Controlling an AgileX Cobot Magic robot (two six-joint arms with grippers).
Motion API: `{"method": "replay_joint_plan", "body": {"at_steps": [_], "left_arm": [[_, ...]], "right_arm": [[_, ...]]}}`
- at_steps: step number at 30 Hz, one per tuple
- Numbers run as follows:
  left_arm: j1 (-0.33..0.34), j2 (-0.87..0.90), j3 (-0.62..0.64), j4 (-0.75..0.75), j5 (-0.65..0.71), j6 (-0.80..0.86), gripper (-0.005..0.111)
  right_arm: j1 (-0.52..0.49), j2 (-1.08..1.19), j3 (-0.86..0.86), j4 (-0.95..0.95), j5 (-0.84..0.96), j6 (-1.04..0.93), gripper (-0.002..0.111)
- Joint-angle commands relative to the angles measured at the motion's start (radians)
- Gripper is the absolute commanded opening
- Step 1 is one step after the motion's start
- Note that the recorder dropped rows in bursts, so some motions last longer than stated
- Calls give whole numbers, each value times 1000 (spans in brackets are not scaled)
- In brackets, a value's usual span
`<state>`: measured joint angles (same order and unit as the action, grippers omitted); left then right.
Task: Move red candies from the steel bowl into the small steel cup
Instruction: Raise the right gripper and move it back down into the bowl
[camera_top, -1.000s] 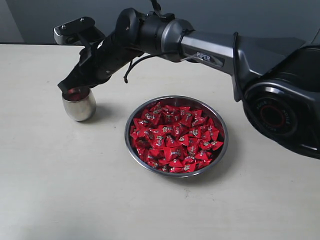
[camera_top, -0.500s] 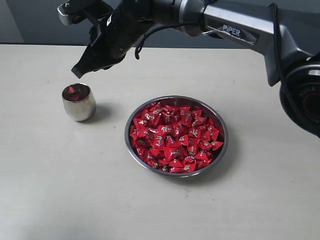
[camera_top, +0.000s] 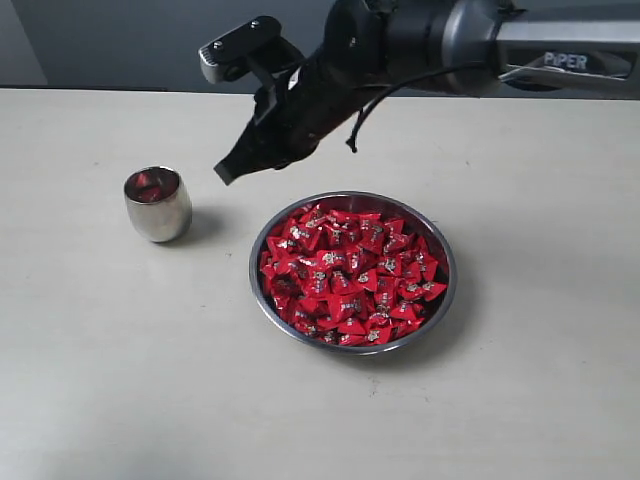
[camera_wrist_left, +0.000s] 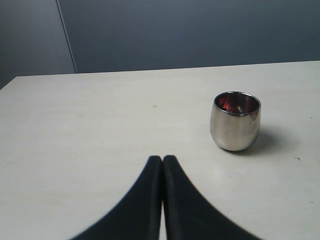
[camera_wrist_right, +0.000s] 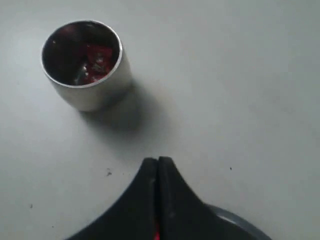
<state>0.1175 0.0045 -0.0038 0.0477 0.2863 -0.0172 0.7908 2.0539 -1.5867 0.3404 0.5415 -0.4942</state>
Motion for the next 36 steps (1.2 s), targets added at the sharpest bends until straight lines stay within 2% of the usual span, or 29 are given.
{"method": "replay_joint_plan", "body": {"at_steps": [1, 9, 14, 18, 20, 25, 29, 36], "left_arm": [[1, -4, 4, -2, -2, -2, 0], [1, -4, 4, -2, -2, -2, 0], [1, -4, 4, -2, -2, -2, 0], [1, -4, 4, -2, -2, -2, 0], [1, -4, 4, -2, -2, -2, 0], [1, -4, 4, -2, -2, -2, 0], [1, -4, 4, -2, -2, -2, 0], [1, -4, 4, -2, -2, -2, 0]], "right_arm": [[-23, -92, 153, 30, -124, -15, -1], [-23, -222, 448, 84, -261, -33, -1], [-17, -277, 582, 142, -271, -41, -1], [69, -317, 661, 144, -286, -51, -1], [118, -333, 665, 140, -286, -55, -1], [159, -350, 665, 139, -241, -55, -1], [165, -350, 665, 121, -183, -55, -1], [165, -350, 665, 105, -186, -55, -1]]}}
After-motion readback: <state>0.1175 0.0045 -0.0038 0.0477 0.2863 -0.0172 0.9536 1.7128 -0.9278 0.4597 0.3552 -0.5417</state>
